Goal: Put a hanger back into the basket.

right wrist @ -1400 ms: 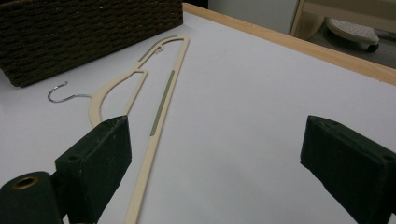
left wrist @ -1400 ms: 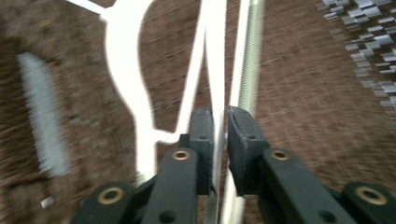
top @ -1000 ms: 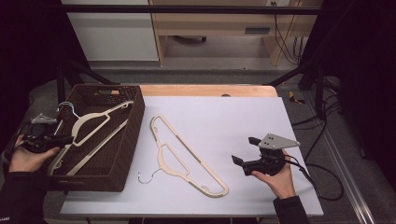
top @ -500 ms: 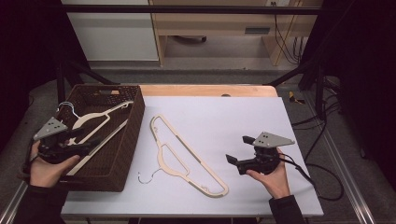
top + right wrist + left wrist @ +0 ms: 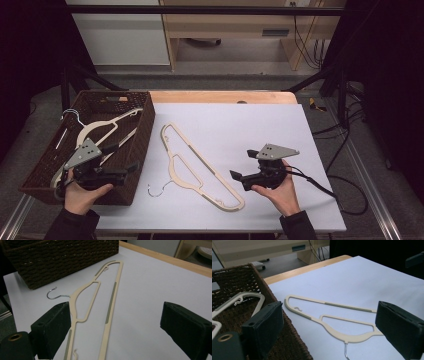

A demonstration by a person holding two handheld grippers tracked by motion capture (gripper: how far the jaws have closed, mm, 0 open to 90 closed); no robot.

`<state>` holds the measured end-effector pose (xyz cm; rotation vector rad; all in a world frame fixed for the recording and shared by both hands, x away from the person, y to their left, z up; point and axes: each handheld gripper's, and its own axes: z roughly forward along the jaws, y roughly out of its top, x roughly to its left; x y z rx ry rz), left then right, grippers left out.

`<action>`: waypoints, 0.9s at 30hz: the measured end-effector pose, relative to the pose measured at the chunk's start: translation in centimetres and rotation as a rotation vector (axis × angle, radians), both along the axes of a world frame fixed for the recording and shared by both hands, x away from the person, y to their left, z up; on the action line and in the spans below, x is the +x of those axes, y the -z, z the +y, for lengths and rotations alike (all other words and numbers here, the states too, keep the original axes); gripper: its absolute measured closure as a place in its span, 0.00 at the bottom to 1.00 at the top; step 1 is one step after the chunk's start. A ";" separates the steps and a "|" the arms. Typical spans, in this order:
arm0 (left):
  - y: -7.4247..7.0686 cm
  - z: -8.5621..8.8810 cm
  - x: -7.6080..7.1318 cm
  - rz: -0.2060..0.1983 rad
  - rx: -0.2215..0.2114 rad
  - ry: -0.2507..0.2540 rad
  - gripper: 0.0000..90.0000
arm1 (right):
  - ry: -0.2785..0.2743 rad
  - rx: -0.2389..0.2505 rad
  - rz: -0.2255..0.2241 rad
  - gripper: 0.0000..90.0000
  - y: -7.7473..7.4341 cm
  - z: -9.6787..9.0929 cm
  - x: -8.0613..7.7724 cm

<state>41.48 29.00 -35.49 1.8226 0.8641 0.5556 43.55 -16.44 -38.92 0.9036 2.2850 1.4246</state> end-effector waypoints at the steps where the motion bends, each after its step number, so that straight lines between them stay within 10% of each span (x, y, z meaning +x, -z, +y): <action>1: 0.1 -0.1 0.0 0.001 -0.002 0.000 0.08 | 0.000 -0.006 -0.002 0.11 0.1 0.1 0.0; 27: 1.8 -0.6 0.2 0.001 0.022 0.006 0.07 | -0.096 -0.166 0.122 0.22 4.1 5.8 0.5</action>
